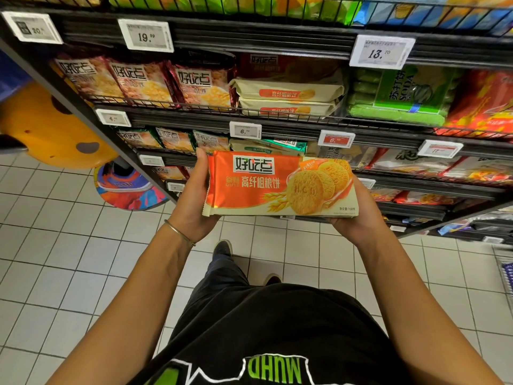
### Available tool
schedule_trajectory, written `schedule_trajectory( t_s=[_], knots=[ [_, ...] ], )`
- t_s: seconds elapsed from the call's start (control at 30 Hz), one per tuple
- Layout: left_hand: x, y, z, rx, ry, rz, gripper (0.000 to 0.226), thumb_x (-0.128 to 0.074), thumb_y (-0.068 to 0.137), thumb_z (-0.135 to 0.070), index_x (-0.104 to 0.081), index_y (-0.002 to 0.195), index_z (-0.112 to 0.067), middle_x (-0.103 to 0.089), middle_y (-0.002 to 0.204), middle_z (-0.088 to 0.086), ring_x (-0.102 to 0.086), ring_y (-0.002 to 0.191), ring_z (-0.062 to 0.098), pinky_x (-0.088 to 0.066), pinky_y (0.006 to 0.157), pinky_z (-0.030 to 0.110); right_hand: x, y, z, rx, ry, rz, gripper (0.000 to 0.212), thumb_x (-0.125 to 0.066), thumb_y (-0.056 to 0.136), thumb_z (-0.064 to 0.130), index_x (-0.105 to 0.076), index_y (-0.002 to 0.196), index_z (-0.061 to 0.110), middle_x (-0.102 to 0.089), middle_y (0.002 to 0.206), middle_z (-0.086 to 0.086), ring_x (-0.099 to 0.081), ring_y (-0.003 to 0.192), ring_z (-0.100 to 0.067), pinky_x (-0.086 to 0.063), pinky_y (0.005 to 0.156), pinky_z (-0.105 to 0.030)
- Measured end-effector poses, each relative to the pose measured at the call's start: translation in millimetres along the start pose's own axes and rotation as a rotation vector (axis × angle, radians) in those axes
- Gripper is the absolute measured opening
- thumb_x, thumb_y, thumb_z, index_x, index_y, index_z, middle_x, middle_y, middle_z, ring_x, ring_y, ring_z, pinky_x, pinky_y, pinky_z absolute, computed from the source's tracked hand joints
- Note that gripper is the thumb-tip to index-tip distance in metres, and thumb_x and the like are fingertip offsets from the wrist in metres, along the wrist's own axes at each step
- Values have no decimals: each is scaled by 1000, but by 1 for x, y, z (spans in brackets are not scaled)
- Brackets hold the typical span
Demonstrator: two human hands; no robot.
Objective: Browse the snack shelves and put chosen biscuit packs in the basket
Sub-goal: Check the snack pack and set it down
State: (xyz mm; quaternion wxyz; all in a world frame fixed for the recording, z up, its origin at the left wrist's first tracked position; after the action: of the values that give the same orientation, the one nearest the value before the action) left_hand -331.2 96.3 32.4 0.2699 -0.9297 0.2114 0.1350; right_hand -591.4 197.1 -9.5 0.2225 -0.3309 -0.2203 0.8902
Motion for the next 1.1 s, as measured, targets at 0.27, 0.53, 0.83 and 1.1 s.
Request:
schedule_trajectory(
  t_s=[0.27,0.53,0.83,1.1],
  knots=[
    [2,-3,-3,-5,-41,3,78,-28,98,-74,-48,152,-21,-59,146,14,-57,134,35,-44,111,57,-2,0,-1,2,-23,2,37,-51,106,45,-83,100,28,-79,104,-6,-78,89,-25,-63,68,-40],
    [3,-4,-4,-13,-42,-65,69,-30,102,-66,-52,149,-21,-62,143,14,-58,132,36,-45,110,57,-4,2,-1,-5,-36,-23,36,-53,105,47,-83,98,30,-79,105,-6,-78,90,-24,-63,68,-41],
    [8,-1,-5,-1,97,-153,52,-35,109,-50,-61,140,-17,-70,130,15,-69,114,30,-58,87,44,-2,4,5,4,-40,-88,33,-57,104,46,-84,93,29,-79,103,-5,-78,89,-22,-63,67,-36],
    [13,2,-4,-40,268,-217,39,-37,110,-27,-64,128,-5,-72,111,23,-69,91,29,-61,67,40,-1,0,7,14,-91,-111,33,-59,103,49,-84,96,28,-79,109,-7,-78,94,-24,-63,71,-37]
  ],
)
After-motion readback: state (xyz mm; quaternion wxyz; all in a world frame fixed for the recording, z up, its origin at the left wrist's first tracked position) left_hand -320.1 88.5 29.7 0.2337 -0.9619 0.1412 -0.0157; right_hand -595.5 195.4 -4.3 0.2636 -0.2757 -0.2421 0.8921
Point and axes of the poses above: each hand's wrist, its own y-axis towards the middle knuckle, its own x-axis out of the back of the hand, z = x × y, the point moved 3 cm from there along y, towards the middle knuckle
